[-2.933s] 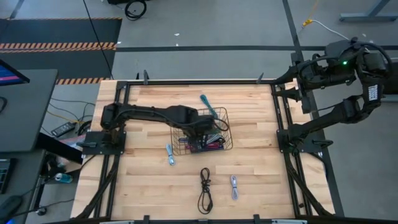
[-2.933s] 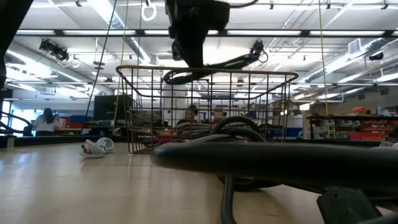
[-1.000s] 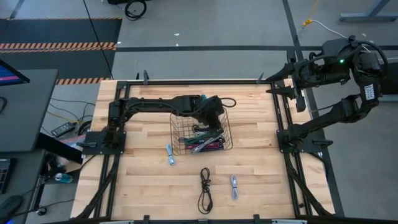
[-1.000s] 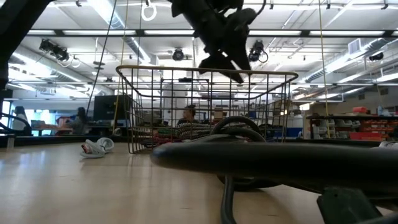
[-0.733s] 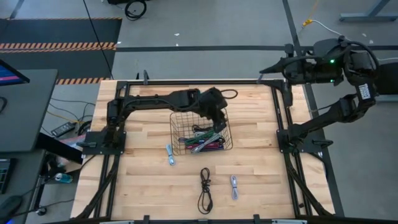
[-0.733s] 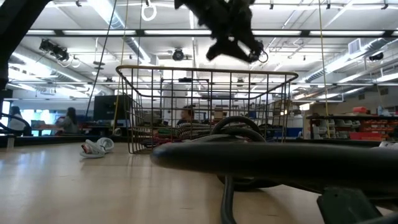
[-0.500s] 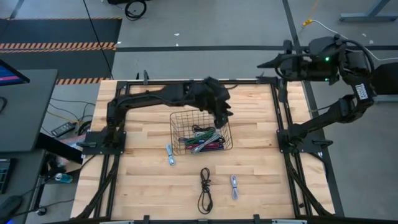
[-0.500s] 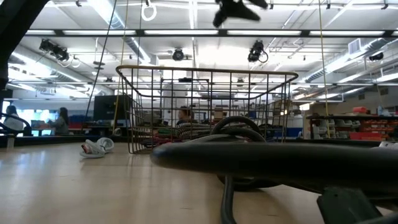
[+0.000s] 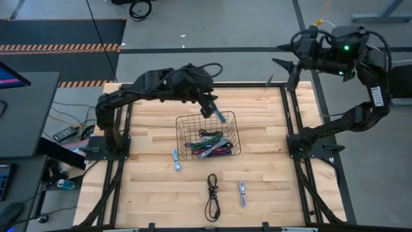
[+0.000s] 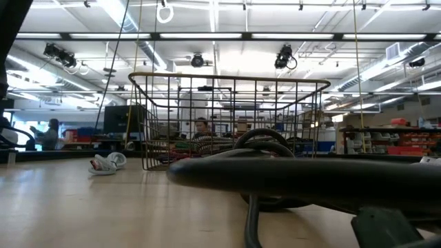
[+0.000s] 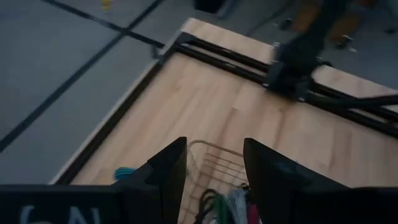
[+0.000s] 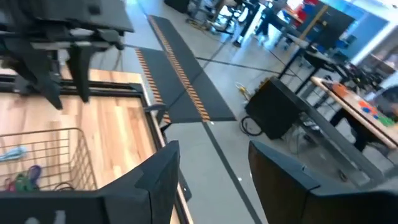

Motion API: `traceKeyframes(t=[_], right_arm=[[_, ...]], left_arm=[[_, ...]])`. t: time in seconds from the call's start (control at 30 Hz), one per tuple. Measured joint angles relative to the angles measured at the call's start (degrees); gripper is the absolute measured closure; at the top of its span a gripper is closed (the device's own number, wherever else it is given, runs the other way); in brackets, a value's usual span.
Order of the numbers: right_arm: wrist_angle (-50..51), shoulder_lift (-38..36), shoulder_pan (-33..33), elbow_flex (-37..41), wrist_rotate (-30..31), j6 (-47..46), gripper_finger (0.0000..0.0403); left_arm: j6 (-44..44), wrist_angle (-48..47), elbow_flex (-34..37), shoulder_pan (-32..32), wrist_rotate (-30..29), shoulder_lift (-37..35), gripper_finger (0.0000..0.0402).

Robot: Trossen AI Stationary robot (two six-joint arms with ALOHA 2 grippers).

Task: Pick and place USB-C Cables
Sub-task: Put the blue USB cable into the gold wire basket

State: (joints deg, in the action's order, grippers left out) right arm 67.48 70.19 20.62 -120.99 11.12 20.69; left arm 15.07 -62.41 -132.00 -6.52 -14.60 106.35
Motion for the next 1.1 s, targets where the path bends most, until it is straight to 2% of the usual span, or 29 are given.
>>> traceKeyframes(t=[0.27,0.6,0.83,1.1], right_arm=[[-1.0,5.5,11.8,0.0,-15.7,-1.9,0.0184],[-1.9,17.0,21.7,0.0,-29.3,-4.7,0.0183],[-1.6,25.9,24.3,0.0,-32.0,-5.8,0.0183],[0.4,35.4,22.1,0.0,-31.3,-2.9,0.0183]], left_arm=[[1.2,-2.9,0.0,0.9,-0.4,-2.6,0.0237],[3.0,-9.7,0.1,2.3,-0.8,-2.6,0.0237],[3.8,-10.0,0.1,2.7,-1.3,-2.6,0.0237],[3.8,-10.5,0.1,2.7,-1.3,-2.5,0.0237]])
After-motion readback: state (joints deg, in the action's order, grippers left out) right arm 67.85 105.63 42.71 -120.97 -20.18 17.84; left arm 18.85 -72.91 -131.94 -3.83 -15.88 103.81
